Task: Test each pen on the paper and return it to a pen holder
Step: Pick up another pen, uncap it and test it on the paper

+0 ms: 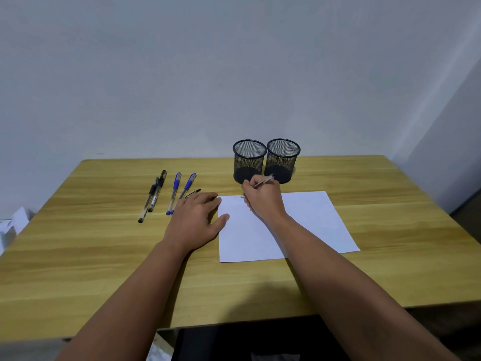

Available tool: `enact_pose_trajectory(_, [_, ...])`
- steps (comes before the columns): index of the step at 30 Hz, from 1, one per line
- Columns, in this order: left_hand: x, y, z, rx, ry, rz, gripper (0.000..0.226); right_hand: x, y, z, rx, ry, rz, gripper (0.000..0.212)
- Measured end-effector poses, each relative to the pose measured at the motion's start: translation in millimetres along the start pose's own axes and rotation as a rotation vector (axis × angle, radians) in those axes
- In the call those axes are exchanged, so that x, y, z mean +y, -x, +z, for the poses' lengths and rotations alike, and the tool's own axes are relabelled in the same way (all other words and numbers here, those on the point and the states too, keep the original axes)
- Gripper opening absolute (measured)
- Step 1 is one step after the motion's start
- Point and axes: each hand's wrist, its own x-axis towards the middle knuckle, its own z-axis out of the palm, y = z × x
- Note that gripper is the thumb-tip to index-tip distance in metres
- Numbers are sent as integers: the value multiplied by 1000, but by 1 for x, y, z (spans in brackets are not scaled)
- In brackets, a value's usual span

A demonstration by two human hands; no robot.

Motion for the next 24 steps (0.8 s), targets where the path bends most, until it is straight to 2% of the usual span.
enact_pose_trajectory(17, [0,0,1,13,21,6,64,4,-5,1,25,43,-23,43])
enact_pose_trajectory(21, [1,0,-2,7,19,10,64,-4,-8,-6,107,-165,144,40])
enact_pose_trajectory(24, [1,1,-2,25,22,12,62,-7,-12,-8,89,-268,204,40])
